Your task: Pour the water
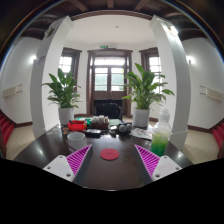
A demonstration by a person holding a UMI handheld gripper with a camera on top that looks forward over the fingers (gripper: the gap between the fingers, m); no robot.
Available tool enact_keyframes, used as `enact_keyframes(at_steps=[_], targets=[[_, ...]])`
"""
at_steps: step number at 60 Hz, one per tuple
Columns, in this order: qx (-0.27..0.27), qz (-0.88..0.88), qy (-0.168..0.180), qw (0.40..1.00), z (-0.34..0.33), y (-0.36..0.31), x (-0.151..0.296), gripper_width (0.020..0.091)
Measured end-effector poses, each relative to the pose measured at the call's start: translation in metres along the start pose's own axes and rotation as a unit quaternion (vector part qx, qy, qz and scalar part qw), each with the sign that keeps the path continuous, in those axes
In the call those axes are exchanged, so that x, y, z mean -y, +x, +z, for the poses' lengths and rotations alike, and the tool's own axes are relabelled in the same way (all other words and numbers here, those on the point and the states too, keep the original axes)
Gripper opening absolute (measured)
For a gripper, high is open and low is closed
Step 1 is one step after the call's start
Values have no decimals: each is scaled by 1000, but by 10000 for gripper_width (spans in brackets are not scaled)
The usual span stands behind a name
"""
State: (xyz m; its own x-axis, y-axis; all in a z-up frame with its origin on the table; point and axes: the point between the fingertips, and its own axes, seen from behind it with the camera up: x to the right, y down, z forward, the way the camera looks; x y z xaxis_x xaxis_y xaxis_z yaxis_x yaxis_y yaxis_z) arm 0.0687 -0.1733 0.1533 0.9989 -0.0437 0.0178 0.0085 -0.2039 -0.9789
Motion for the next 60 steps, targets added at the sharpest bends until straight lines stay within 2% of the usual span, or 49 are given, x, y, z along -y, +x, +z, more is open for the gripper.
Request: enact_keyframes(at_steps=[8, 9, 14, 16, 23, 38, 42, 49, 55, 60], targets=[[-45, 17, -8, 999, -6, 61, -34, 845], [-50, 19, -10, 999, -1, 52, -9, 846], [-69, 28, -2, 997, 1, 109, -50, 838], [-75, 29, 4, 997, 4, 127, -53, 841], [-75, 28, 28, 996, 34, 164, -43, 846], [-60, 26, 18, 998, 109, 183, -40, 839], [-55, 28, 20, 998, 120, 181, -39, 775], [-49, 26, 27, 998, 129, 177, -34, 564], [-47, 10, 32, 998, 130, 177, -33, 526], [-45, 13, 31, 998, 132, 176, -32, 439]])
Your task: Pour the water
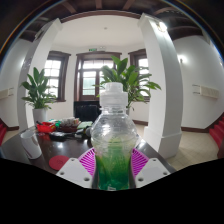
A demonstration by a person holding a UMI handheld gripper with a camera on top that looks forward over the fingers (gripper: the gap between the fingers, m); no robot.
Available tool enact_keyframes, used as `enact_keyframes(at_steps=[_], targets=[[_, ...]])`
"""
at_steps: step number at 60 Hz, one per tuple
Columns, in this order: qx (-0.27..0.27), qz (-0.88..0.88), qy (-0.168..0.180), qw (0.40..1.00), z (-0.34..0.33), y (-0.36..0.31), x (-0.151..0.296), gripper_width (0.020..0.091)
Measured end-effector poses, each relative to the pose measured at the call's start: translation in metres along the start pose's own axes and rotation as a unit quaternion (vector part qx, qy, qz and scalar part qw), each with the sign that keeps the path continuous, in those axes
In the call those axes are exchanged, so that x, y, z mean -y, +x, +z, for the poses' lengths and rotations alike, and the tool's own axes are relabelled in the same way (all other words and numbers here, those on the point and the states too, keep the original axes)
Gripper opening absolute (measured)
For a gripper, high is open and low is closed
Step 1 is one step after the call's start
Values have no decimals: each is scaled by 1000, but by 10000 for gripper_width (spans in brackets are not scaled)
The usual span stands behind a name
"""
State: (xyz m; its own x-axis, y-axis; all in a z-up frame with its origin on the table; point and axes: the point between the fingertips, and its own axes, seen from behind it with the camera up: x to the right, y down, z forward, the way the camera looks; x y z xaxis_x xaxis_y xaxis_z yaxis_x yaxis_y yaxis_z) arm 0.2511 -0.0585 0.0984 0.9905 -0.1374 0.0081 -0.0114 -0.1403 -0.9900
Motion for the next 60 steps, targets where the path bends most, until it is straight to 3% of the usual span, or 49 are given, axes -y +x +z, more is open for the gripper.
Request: enact_keyframes(at_steps=[6, 20, 30, 46, 60], targets=[[-14, -3, -2, 1000, 1, 7, 2, 336], [-27, -45, -15, 998, 0, 6, 2, 336], [-34, -223, -22, 974, 4, -10, 28, 336], [-31, -546, -7, 837, 38, -102, 78, 335], [-34, -748, 51, 661, 57, -182, 102, 336]])
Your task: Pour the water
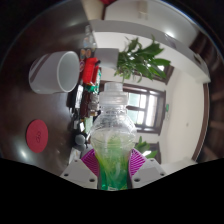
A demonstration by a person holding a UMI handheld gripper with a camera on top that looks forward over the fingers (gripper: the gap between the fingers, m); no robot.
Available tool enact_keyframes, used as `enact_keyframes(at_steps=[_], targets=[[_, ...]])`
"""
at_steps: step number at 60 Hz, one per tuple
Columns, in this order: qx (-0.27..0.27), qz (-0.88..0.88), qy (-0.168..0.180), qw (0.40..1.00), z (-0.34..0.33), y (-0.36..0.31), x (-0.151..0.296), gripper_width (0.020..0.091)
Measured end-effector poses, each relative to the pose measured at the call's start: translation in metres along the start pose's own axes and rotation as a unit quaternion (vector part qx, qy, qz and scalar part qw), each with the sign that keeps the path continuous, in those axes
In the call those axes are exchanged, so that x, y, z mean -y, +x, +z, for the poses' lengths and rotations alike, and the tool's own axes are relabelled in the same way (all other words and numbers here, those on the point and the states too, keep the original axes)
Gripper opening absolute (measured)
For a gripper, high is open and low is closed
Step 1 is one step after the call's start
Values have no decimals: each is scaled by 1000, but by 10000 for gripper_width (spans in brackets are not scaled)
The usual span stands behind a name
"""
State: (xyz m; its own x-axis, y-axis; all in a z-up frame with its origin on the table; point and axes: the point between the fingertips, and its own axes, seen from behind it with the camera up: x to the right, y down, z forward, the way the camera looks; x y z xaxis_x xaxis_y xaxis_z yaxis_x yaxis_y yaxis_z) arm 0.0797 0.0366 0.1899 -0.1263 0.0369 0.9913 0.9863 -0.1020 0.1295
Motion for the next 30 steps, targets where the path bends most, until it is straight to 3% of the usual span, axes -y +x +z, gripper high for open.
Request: enact_keyframes(at_steps=[13, 30], targets=[[-31, -190, 22, 981, 12, 3, 41, 336], [-48, -277, 26, 959, 17, -2, 56, 340]])
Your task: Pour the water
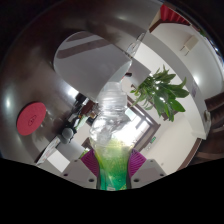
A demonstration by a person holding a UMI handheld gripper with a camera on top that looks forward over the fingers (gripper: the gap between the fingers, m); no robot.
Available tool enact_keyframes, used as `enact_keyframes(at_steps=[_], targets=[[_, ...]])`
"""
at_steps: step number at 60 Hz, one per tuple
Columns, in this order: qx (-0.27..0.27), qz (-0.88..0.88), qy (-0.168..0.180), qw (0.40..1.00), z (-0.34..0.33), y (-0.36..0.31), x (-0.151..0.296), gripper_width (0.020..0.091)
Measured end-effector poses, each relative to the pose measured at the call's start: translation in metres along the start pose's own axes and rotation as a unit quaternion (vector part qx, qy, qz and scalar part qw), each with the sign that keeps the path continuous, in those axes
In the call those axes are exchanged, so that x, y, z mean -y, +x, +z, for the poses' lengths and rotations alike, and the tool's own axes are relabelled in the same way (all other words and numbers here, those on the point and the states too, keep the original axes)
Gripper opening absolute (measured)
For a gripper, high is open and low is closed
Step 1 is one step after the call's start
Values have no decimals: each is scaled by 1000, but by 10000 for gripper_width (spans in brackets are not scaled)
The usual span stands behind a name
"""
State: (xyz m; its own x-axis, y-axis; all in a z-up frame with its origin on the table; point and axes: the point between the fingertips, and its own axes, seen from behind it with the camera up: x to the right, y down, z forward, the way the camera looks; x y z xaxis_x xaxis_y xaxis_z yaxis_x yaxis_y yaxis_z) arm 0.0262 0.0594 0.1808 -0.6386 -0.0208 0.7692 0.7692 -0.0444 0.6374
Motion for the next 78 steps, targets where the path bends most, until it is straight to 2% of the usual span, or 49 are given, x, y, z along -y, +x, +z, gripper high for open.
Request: enact_keyframes(at_steps=[11, 15, 20, 27, 28, 34, 36, 37, 38, 42, 44, 48, 53, 61, 65, 71, 74, 76, 77, 78], targets=[[7, 53, -3, 999, -2, -2, -10, 337], [8, 128, -15, 992, -6, 1, -22, 337], [37, 289, -24, 956, -12, -3, -34, 335], [81, 521, -10, 850, -16, -3, -45, 339], [76, 551, -23, 830, -22, -6, -33, 335], [105, 696, 9, 710, -25, -13, -41, 335], [117, 732, 14, 671, -29, -18, -38, 335], [117, 751, 9, 650, -22, -14, -14, 336], [125, 767, 19, 629, -25, -23, -24, 336], [142, 816, 26, 560, -28, -39, -19, 337], [139, 835, 21, 533, -23, -41, -1, 336], [137, 866, 31, 479, -22, -58, -7, 338], [141, 893, 37, 426, -18, -64, 7, 336], [155, 892, 29, 423, -14, -91, 28, 344], [131, 894, 38, 428, -17, -88, 24, 344], [131, 896, 29, 424, -18, -90, 25, 342], [132, 895, 28, 425, -16, -90, 25, 388], [134, 895, 26, 425, -16, -90, 26, 442], [134, 894, 26, 426, -16, -90, 26, 502], [136, 893, 26, 428, -16, -90, 26, 487]])
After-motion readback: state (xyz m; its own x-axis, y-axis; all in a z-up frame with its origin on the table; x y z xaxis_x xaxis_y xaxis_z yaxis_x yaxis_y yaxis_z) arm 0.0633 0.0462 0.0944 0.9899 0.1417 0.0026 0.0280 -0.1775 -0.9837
